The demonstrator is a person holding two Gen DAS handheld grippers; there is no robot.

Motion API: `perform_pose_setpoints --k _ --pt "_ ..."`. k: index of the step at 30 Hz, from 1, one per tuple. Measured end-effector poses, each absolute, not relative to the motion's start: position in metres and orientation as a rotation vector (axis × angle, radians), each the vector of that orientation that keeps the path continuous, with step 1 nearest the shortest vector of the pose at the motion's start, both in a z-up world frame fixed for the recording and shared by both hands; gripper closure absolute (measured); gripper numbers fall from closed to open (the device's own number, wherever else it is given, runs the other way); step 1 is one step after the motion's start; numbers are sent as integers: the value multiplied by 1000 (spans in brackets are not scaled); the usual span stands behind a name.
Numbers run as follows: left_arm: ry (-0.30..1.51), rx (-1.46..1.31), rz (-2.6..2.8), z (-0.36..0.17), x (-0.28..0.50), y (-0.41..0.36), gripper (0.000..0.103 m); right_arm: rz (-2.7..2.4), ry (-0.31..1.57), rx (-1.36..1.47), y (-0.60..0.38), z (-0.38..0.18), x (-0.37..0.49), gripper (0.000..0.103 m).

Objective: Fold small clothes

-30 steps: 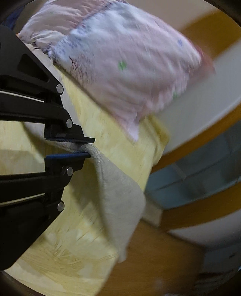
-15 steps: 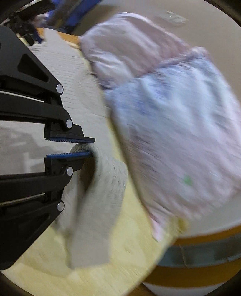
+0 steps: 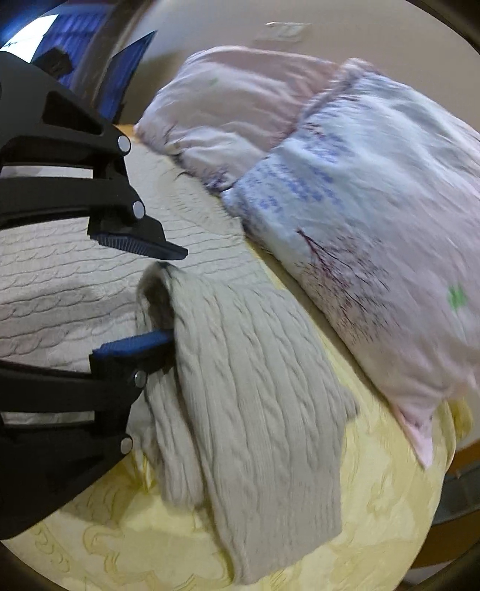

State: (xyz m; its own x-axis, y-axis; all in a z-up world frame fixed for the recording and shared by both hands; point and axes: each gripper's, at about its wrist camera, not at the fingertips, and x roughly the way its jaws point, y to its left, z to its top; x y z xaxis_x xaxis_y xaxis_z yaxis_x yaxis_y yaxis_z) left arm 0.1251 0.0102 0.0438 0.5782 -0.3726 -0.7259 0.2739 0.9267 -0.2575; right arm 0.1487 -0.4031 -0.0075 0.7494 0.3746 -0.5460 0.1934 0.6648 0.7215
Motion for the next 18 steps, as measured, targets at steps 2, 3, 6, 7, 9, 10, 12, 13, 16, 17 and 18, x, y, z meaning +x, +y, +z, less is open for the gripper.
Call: perform_pose_setpoints --k 2,3,6,7,9,10,12,13,16,17,18 --pt "877 -125 -384 44 125 10 2 102 726 915 -416 -10 145 62" --pt "877 -125 -381 44 126 9 2 91 720 947 -422 -11 144 62" --pt "876 -126 -375 44 125 9 2 20 694 982 -440 -7 139 62" --pt "875 -132 -378 44 124 10 2 -14 683 978 -445 -4 138 62" --pt "873 -141 -380 44 124 12 2 -70 663 968 -453 1 137 62" --pt "870 -144 -379 45 123 13 2 -99 660 960 -456 3 137 62" --pt "862 -148 -370 45 123 16 2 -174 664 917 -458 6 137 63" --pt "859 -150 -366 46 123 17 2 -202 665 890 -459 8 136 64" --pt "855 -178 -371 47 126 23 2 -274 653 745 -450 22 144 84" --pt "856 -202 -381 47 127 27 2 -275 640 711 -449 25 142 87" --pt "856 -221 -390 47 128 29 2 -267 620 671 -443 33 143 89"
